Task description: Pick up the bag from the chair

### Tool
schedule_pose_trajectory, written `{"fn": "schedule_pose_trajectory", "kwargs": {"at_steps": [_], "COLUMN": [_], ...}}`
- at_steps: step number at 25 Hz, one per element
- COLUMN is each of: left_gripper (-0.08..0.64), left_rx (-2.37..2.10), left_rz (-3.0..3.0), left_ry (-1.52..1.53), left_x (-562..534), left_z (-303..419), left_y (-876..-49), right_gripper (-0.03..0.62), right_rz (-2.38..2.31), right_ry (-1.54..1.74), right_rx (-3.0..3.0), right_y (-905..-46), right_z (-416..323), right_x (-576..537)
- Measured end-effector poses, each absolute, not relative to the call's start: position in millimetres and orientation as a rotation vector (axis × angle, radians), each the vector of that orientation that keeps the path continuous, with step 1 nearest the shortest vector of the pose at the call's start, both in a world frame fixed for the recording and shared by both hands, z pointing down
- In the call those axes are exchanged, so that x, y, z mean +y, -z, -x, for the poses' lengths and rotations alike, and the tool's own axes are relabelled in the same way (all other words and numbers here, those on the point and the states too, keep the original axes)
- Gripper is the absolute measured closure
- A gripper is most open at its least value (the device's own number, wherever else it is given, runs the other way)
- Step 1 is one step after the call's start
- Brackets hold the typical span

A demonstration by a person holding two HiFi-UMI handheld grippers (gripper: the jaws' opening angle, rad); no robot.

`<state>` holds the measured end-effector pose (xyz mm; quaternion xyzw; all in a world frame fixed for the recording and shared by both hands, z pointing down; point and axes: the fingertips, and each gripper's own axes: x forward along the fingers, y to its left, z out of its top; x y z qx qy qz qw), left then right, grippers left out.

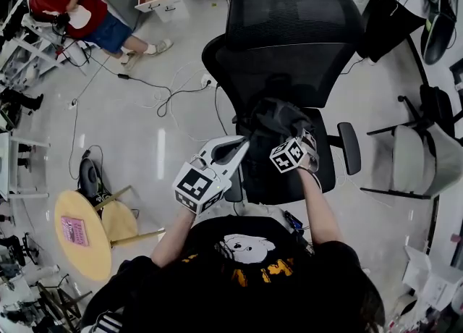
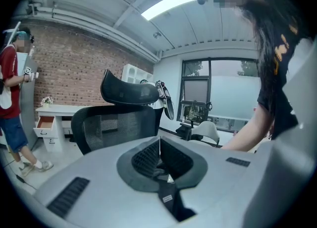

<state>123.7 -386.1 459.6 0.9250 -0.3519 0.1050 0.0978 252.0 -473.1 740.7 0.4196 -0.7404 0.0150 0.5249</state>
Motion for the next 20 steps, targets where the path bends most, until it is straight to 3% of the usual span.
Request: {"fn": "schedule_pose_trajectory", "kwargs": {"at_steps": [4, 8, 12, 20], "left_gripper": [0.551, 0.551, 0.551, 0.551], "left_rx": [-1.047, -1.043, -1.043, -1.04], "left_rz": [-2.731, -2.732, -2.728, -2.734], "left_ry": [-0.307, -0.302, -0.293, -0.281], "left_x": [-386.3, -385.3, -384.0, -373.3], "left_z": [-124.3, -125.3, -123.3, -118.4], "left_y": [-461.5, -462.3, -464.0, -461.9], "right_gripper": [0.507, 0.554, 0.566, 0.566], "right_rz": [-1.054, -1.153, -1.247, -1.301], "right_ry": [-0.127, -0.3, -0.476, -0.53], "right_rx": [-1.819, -1.901, -1.993, -2.088], "right_y": [-731.5, -704.6, -672.6, -633.2], "right_z": [-250.5, -250.7, -252.1, -247.9], "right_x": [-469.6, -463.0, -459.2, -427.2]}}
